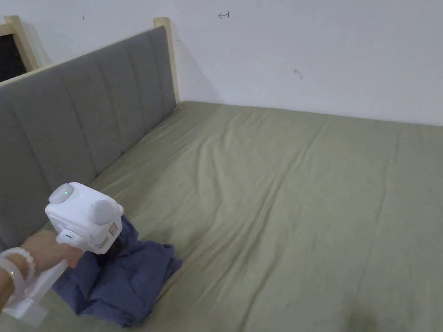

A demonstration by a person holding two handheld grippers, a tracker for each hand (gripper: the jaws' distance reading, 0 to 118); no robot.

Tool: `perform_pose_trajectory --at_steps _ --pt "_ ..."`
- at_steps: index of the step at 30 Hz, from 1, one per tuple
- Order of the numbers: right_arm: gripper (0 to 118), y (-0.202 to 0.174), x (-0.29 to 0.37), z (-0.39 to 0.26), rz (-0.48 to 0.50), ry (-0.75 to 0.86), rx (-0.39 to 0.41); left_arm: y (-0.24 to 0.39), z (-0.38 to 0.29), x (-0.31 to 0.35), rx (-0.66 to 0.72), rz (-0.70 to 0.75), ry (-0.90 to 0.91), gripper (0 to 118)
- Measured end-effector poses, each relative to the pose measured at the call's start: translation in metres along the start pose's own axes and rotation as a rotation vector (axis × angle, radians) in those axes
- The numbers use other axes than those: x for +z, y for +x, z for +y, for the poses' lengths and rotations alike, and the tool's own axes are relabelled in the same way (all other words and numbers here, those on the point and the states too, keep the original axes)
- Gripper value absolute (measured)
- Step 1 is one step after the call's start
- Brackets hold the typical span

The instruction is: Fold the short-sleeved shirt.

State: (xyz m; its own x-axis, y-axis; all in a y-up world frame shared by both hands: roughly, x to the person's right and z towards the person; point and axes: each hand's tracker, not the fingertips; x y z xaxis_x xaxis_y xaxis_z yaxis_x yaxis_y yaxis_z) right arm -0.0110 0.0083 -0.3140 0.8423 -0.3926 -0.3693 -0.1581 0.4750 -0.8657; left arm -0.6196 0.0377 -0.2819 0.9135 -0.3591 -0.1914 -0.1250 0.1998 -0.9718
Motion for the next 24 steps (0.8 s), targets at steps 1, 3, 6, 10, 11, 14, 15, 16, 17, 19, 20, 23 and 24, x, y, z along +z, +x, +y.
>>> perform_pose_trajectory --at_steps 1,3,6,10,11,14,15,16,17,19,20,23,24 --pt "0 -0.001 -0.001 0.0 0.0 -0.002 0.002 -0.007 0.001 -0.003 0.019 0.038 0.014 84" --pt "0 -0.002 -0.003 0.002 -0.002 -0.008 0.007 -0.016 0.003 -0.007 0.031 0.038 0.0 118" --pt "0 -0.001 -0.003 0.002 -0.003 -0.01 0.01 -0.014 -0.006 0.007 0.068 0.018 0.017 116" --pt "0 0.004 0.002 0.001 0.006 0.0 0.003 -0.01 -0.009 0.026 0.144 0.003 0.052 116" --pt "0 0.005 0.004 0.0 0.007 0.004 0.002 -0.007 -0.01 0.03 0.171 -0.046 0.057 113" --pt "0 0.011 0.012 -0.004 0.02 0.019 -0.009 0.019 -0.022 0.065 0.212 -0.216 0.104 12" --pt "0 0.012 0.015 -0.005 0.022 0.025 -0.015 0.032 -0.027 0.073 0.201 -0.212 0.12 0" --pt "0 0.014 0.018 -0.007 0.028 0.03 -0.018 0.049 -0.033 0.085 0.193 -0.206 0.163 0" --pt "0 0.017 0.022 -0.008 0.029 0.036 -0.021 0.056 -0.032 0.087 0.176 -0.236 0.18 0" --pt "0 0.02 0.031 -0.01 0.037 0.056 -0.03 0.079 -0.041 0.107 0.201 -0.313 0.225 0" --pt "0 0.022 0.037 -0.012 0.039 0.066 -0.035 0.093 -0.046 0.12 0.221 -0.33 0.263 0" --pt "0 0.03 0.054 -0.015 0.044 0.104 -0.055 0.132 -0.057 0.141 0.248 -0.332 0.359 0" --pt "0 0.031 0.06 -0.016 0.034 0.119 -0.058 0.143 -0.063 0.153 0.255 -0.326 0.392 0"
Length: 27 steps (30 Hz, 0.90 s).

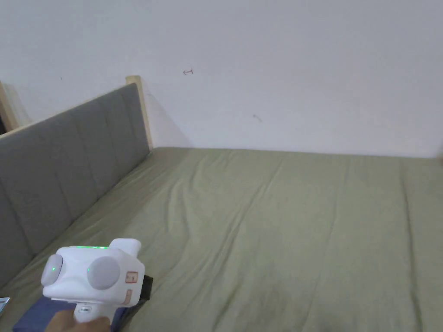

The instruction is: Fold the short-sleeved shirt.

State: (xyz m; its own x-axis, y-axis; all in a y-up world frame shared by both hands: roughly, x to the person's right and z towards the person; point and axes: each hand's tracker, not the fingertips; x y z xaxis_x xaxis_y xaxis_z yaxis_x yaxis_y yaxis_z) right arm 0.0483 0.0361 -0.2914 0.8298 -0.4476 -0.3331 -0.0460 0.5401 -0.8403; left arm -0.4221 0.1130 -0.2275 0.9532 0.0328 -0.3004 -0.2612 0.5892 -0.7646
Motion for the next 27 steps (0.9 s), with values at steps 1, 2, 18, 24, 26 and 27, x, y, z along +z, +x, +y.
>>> perform_pose_trajectory --at_steps 1,2,18,24,26,27 --pt "0 0.001 0.006 0.0 -0.017 0.032 0.018 0.022 -0.008 0.013 0.007 0.0 0.037 0" --pt "0 -0.001 0.015 0.001 -0.039 0.059 0.032 0.036 -0.013 0.022 0.004 0.004 0.059 0" --pt "0 -0.075 0.176 0.055 -0.375 0.649 0.298 0.191 -0.047 0.172 -0.072 0.119 0.631 0" --pt "0 -0.086 0.199 0.061 -0.349 0.716 0.289 0.221 -0.056 0.199 -0.106 0.151 0.759 0" --pt "0 -0.089 0.199 0.062 -0.385 0.724 0.319 0.223 -0.053 0.201 -0.108 0.126 0.753 0" --pt "0 -0.092 0.198 0.059 -0.414 0.733 0.334 0.224 -0.051 0.201 -0.103 0.121 0.748 0"
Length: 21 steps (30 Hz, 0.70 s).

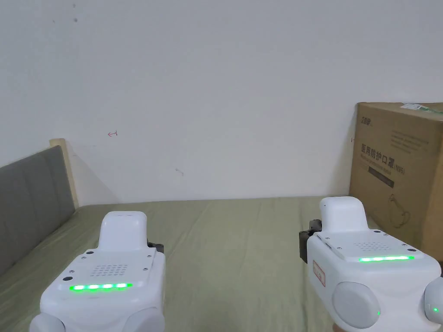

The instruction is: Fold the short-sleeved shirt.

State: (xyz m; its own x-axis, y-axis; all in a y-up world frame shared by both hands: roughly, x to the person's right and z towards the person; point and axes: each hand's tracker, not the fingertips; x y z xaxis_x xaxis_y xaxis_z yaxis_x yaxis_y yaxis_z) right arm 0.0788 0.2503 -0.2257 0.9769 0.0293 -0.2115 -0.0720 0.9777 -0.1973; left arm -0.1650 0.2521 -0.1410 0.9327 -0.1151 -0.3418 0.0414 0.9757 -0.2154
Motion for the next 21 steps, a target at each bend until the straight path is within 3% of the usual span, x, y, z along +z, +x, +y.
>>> perform_pose_trajectory --at_steps 5,13,16,17,18,19,20,21 --pt "0 -0.003 -0.001 0.001 0.028 -0.002 -0.034 -0.007 0.002 -0.008 0.053 -0.028 -0.021 0" --pt "0 -0.006 -0.007 0.005 0.001 0.028 -0.029 -0.001 0.003 -0.017 0.009 -0.006 -0.024 0" --pt "2 -0.005 -0.007 0.004 -0.003 0.032 -0.026 -0.001 0.002 -0.017 0.015 -0.011 -0.007 15" --pt "4 -0.005 -0.008 0.003 -0.008 0.037 -0.021 -0.001 0.002 -0.017 0.015 -0.014 -0.003 21" --pt "13 -0.004 -0.008 0.002 -0.013 0.042 -0.017 0.0 0.002 -0.018 0.012 -0.02 -0.003 48" --pt "36 -0.004 -0.008 0.001 -0.017 0.042 -0.018 0.0 0.001 -0.019 0.015 -0.033 -0.013 90" --pt "59 -0.003 -0.008 0.0 -0.015 0.038 -0.021 0.0 0.0 -0.02 0.034 -0.042 -0.021 108" --pt "84 -0.001 -0.009 -0.001 -0.005 0.03 -0.033 0.0 -0.002 -0.019 0.048 -0.053 -0.01 116"
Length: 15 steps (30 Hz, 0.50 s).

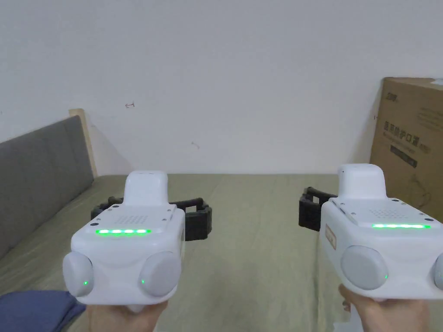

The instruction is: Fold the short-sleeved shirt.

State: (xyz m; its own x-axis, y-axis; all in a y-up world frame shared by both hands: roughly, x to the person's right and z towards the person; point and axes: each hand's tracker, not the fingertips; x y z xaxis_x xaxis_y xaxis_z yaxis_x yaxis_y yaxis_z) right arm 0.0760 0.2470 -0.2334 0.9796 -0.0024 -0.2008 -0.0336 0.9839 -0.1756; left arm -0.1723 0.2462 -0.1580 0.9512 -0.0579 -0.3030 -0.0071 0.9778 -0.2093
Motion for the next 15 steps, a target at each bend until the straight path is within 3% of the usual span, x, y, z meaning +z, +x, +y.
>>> perform_pose_trajectory --at_steps 1,2,8,15 --pt "106 0.001 -0.001 -0.001 0.004 -0.003 -0.004 0.001 -0.002 0.002 0.001 -0.005 0.02 115" --pt "114 0.001 0.0 -0.003 0.005 0.005 -0.007 0.003 -0.003 0.003 -0.008 0.01 0.029 115" --pt "115 -0.007 -0.001 -0.001 -0.06 0.061 0.048 0.007 -0.011 -0.004 -0.064 -0.009 0.018 115" --pt "115 -0.002 -0.003 -0.003 -0.044 0.046 0.003 0.008 -0.011 0.003 -0.06 0.045 0.071 115"
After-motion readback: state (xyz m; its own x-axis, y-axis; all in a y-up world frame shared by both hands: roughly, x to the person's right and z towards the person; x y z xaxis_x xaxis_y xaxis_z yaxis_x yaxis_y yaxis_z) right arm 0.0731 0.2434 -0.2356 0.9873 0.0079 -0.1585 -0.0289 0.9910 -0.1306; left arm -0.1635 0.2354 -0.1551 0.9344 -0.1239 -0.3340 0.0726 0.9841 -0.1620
